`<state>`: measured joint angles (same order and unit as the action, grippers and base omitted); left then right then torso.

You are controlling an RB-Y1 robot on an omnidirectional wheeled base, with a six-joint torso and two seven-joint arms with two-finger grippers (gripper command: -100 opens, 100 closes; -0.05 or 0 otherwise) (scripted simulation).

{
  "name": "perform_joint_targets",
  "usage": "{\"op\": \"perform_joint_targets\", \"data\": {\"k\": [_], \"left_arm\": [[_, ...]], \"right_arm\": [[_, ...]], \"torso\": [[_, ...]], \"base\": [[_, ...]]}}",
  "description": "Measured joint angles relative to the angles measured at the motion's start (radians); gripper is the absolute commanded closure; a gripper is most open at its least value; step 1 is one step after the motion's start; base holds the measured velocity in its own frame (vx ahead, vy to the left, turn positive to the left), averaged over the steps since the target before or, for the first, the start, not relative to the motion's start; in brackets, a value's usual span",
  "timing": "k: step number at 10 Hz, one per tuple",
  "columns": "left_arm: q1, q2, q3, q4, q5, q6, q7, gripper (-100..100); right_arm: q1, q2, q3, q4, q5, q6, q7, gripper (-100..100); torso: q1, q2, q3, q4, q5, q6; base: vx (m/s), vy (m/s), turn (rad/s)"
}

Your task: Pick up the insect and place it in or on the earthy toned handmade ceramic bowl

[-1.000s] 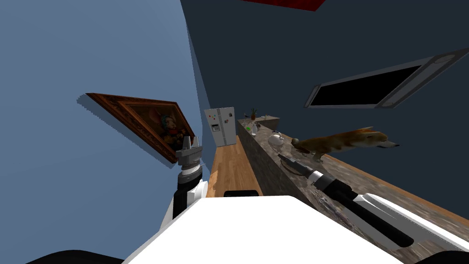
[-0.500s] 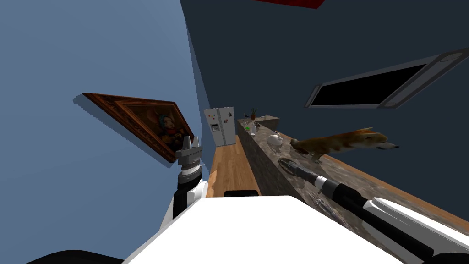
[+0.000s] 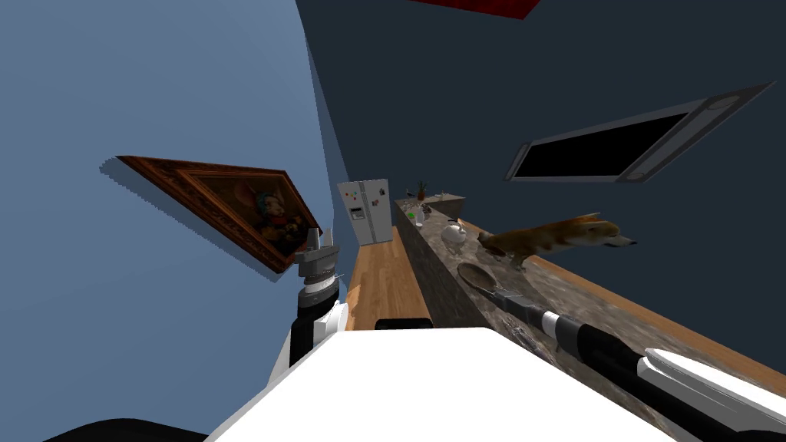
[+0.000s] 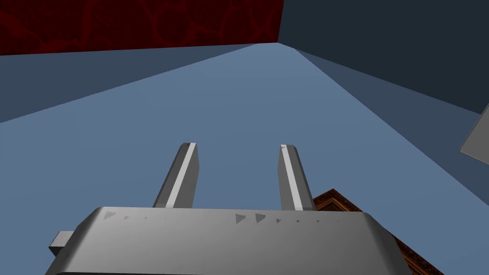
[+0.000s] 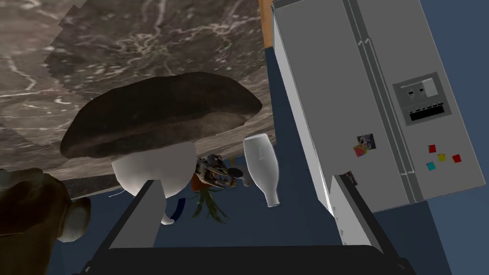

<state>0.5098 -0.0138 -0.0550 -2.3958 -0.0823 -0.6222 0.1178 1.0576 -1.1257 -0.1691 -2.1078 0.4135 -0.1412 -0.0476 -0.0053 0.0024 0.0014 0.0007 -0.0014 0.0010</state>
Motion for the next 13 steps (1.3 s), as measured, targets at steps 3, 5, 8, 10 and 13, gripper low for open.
{"op": "perform_joint_targets", "data": {"k": [3, 5, 8, 10, 13], "left_arm": [[0.0, 0.0, 0.0, 0.0, 0.0, 0.0, 0.0, 0], [0.0, 0.0, 0.0, 0.0, 0.0, 0.0, 0.0, 0], [0.0, 0.0, 0.0, 0.0, 0.0, 0.0, 0.0, 0], [0.0, 0.0, 0.0, 0.0, 0.0, 0.0, 0.0, 0], [0.0, 0.0, 0.0, 0.0, 0.0, 0.0, 0.0, 0]], "right_arm": [[0.066, -0.08, 0.037, -0.008, 0.001, 0.053, 0.039, -100], [0.124, -0.121, 0.045, -0.02, 0.002, 0.079, 0.064, -100], [0.184, -0.184, 0.078, -0.033, 0.004, 0.127, 0.09, -100], [0.198, -0.198, 0.095, -0.036, 0.006, 0.144, 0.1, 0], [0.15, -0.187, 0.121, 0.02, -0.016, 0.145, 0.082, -100]], "torso": [[0.001, 0.0, 0.0, 0.0, 0.0, 0.0], [0.003, 0.001, 0.001, 0.0, 0.001, 0.0], [0.004, -0.001, 0.0, 0.0, 0.001, 0.0], [0.006, -0.001, 0.0, 0.0, 0.001, 0.0], [0.008, 0.005, 0.003, 0.001, 0.002, -0.001]], "base": [[-0.03, -0.068, -0.037], [-0.028, -0.041, -0.031], [-0.014, -0.027, -0.019], [-0.005, -0.002, -0.001], [-0.125, 0.03, 0.34]]}}
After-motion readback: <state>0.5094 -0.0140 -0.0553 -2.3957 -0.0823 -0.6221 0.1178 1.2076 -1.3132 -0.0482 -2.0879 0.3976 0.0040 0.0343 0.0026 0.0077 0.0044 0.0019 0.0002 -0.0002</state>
